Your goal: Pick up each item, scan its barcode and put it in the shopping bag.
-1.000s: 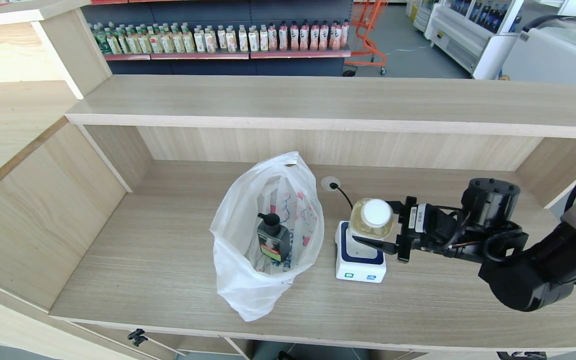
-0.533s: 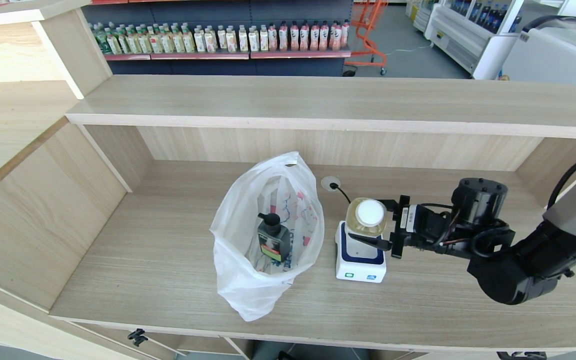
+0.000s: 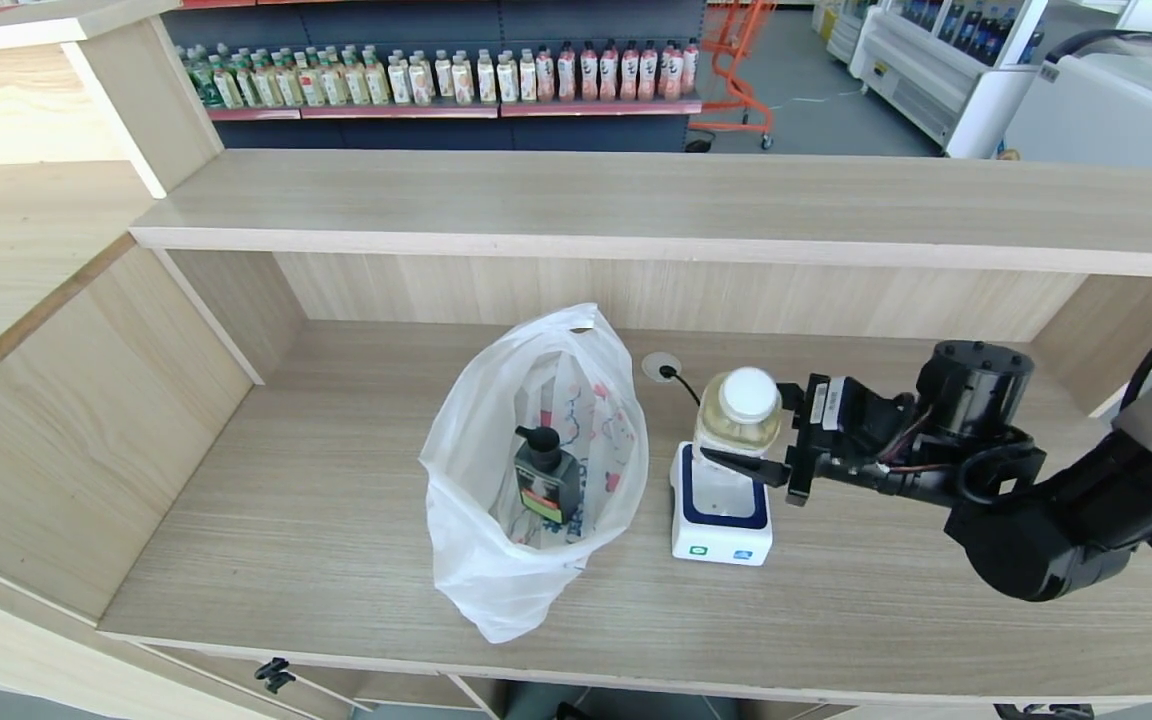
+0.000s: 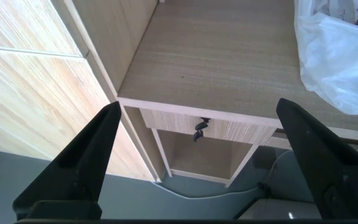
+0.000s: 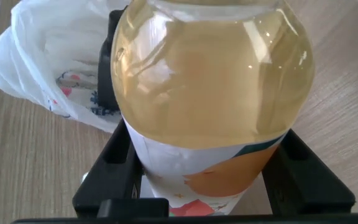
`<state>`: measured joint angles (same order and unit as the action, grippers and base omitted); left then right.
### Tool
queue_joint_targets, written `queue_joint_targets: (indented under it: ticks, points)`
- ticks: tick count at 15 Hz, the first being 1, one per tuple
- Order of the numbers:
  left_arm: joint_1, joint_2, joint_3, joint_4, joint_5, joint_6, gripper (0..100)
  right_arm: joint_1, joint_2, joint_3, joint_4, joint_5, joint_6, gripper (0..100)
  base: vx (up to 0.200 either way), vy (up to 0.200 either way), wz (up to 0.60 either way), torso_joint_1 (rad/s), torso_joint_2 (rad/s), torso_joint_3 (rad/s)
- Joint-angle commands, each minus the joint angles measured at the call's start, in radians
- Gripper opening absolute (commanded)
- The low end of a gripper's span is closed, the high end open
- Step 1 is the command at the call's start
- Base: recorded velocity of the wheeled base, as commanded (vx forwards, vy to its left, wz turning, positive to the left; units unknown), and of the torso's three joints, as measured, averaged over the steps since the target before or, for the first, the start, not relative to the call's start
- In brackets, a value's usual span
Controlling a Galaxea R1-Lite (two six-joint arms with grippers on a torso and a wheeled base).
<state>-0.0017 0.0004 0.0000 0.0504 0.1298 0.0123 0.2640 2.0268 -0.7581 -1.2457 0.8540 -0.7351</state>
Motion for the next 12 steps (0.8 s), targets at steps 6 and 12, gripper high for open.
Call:
queue_joint_targets:
  ticks: [6, 12]
  points:
    - [0.0, 0.001, 0.0, 0.0, 0.001, 0.0, 100, 0.061, -0.247, 0.054, 0.0, -0.257, 0.56, 0, 0.0, 0.0, 0.0, 0.0, 0.0, 0.0]
    - [0.0, 0.0, 0.0, 0.0, 0.001, 0.001, 100, 0.063, -0.257, 0.098, 0.0, -0.26, 0.576, 0, 0.0, 0.0, 0.0, 0.0, 0.0, 0.0]
